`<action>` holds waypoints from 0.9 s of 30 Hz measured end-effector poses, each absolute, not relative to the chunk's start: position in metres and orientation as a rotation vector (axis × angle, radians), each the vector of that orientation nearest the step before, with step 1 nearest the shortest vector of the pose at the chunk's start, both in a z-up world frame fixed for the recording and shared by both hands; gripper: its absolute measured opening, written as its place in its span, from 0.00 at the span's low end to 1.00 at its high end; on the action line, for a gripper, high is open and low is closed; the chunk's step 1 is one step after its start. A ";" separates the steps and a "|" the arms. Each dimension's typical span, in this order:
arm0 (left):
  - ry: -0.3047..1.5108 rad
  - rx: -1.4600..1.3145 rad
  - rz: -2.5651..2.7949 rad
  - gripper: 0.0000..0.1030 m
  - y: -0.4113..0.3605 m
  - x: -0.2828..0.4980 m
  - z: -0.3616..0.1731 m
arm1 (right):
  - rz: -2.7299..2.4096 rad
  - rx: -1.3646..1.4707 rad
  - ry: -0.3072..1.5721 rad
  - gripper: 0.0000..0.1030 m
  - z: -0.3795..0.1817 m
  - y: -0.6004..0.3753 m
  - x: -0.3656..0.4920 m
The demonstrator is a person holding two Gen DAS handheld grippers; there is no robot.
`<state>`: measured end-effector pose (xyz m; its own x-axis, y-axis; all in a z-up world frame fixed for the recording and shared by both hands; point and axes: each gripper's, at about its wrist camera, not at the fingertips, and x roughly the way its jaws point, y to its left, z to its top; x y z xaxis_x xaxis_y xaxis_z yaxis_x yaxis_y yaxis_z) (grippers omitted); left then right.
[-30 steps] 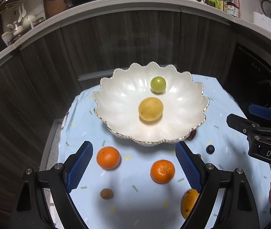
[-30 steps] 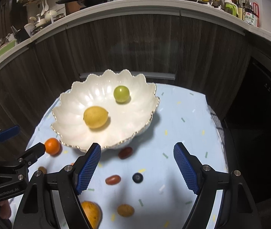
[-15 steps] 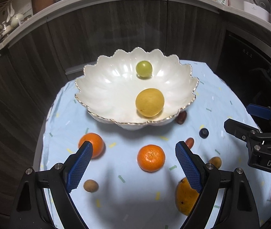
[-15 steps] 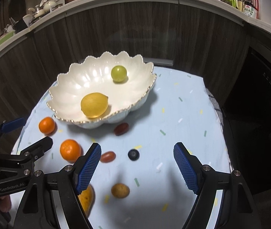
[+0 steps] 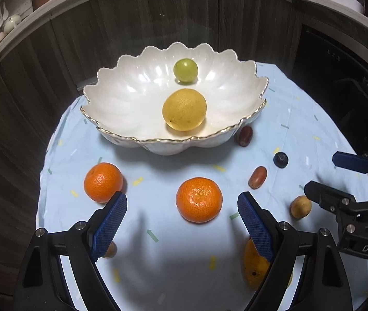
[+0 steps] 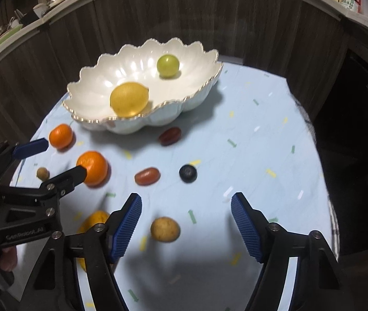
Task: Organize fruits
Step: 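Grasp the mandarin with the left tool while the right tool grasps the brown kiwi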
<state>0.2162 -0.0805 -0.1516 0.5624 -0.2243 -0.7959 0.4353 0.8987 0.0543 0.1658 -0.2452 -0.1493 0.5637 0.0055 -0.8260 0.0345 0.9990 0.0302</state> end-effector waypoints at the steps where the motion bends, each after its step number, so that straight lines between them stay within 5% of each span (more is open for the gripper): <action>1: 0.896 0.258 -0.394 0.85 -0.081 0.217 -0.153 | -0.014 0.047 0.979 0.66 -0.152 -0.245 0.165; 16: 0.930 0.253 -0.408 0.72 -0.086 0.228 -0.180 | 0.034 0.068 1.034 0.55 -0.180 -0.238 0.164; 27: 0.956 0.248 -0.436 0.50 -0.093 0.233 -0.192 | 0.060 0.094 1.046 0.34 -0.186 -0.236 0.164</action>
